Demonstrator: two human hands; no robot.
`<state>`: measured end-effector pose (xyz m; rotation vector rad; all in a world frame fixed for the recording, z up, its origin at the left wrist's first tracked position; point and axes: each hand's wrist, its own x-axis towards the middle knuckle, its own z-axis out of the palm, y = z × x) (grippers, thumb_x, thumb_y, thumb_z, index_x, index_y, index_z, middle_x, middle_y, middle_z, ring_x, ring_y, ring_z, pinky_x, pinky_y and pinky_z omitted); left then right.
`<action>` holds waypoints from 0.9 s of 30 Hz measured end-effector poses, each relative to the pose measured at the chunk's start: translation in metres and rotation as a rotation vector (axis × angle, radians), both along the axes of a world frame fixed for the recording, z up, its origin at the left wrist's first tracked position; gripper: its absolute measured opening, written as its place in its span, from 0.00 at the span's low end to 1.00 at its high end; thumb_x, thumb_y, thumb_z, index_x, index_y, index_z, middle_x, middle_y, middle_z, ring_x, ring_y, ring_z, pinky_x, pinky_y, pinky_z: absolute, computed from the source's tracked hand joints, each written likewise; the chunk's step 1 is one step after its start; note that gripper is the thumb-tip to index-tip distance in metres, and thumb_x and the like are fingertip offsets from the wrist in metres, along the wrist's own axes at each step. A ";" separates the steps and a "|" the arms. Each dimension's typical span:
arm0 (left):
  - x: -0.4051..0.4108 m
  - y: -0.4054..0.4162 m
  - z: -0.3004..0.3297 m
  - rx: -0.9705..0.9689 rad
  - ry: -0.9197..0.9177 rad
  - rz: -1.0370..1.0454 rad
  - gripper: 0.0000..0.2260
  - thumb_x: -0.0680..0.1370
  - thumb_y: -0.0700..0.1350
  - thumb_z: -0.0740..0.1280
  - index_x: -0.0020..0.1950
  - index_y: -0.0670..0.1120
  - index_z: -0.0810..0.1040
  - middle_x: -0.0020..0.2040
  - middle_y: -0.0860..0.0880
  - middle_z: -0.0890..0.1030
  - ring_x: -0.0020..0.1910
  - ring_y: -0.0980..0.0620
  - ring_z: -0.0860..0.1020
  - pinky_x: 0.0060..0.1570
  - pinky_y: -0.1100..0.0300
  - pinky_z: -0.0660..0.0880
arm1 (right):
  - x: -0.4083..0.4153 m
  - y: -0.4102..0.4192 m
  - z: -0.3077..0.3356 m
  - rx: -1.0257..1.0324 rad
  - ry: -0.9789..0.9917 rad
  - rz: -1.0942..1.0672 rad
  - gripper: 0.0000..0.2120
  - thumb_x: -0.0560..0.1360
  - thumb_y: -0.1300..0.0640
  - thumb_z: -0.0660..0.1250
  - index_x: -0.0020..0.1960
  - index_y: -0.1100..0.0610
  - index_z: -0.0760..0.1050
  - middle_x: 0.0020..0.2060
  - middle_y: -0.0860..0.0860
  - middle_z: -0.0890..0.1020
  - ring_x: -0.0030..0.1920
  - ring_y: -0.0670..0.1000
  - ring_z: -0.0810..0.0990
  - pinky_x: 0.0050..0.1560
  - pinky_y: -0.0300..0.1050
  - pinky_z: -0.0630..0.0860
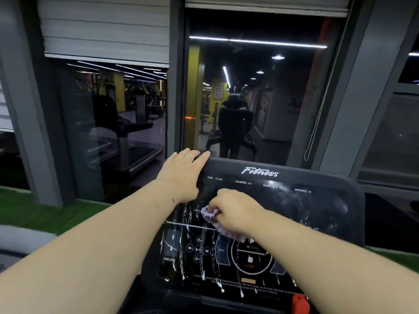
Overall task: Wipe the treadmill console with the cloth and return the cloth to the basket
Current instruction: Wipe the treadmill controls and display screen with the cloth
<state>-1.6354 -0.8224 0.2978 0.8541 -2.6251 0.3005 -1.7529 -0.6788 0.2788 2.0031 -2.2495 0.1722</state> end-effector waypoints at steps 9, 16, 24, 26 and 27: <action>0.002 0.002 0.000 -0.025 0.017 0.002 0.48 0.72 0.52 0.75 0.84 0.50 0.50 0.82 0.50 0.58 0.81 0.46 0.55 0.79 0.46 0.55 | 0.005 0.000 0.008 0.063 0.036 0.053 0.10 0.77 0.55 0.65 0.53 0.47 0.83 0.49 0.49 0.78 0.45 0.57 0.81 0.42 0.46 0.75; 0.004 0.004 0.001 0.004 0.013 0.025 0.49 0.72 0.55 0.76 0.84 0.55 0.48 0.83 0.45 0.56 0.82 0.45 0.53 0.79 0.49 0.54 | 0.001 0.006 -0.009 -0.051 0.061 0.041 0.08 0.78 0.54 0.65 0.54 0.47 0.81 0.48 0.51 0.71 0.46 0.59 0.79 0.44 0.48 0.76; 0.008 0.005 0.002 -0.001 0.004 0.034 0.50 0.72 0.56 0.75 0.84 0.56 0.47 0.81 0.45 0.58 0.81 0.46 0.54 0.78 0.50 0.56 | -0.013 -0.004 -0.009 -0.141 0.072 -0.018 0.07 0.76 0.58 0.62 0.46 0.46 0.74 0.45 0.49 0.68 0.44 0.58 0.76 0.42 0.50 0.78; 0.008 0.005 0.001 -0.001 0.016 0.034 0.50 0.71 0.55 0.75 0.84 0.56 0.47 0.81 0.45 0.58 0.80 0.45 0.55 0.79 0.50 0.56 | -0.006 0.008 -0.013 -0.024 0.070 0.057 0.11 0.78 0.56 0.65 0.55 0.45 0.81 0.47 0.48 0.70 0.47 0.57 0.78 0.43 0.47 0.75; 0.008 0.005 0.001 -0.002 0.016 0.033 0.49 0.71 0.55 0.75 0.84 0.55 0.47 0.80 0.44 0.59 0.80 0.45 0.55 0.79 0.50 0.56 | -0.007 0.009 -0.007 -0.007 0.075 0.072 0.11 0.78 0.56 0.65 0.55 0.45 0.82 0.46 0.48 0.70 0.47 0.56 0.78 0.43 0.45 0.72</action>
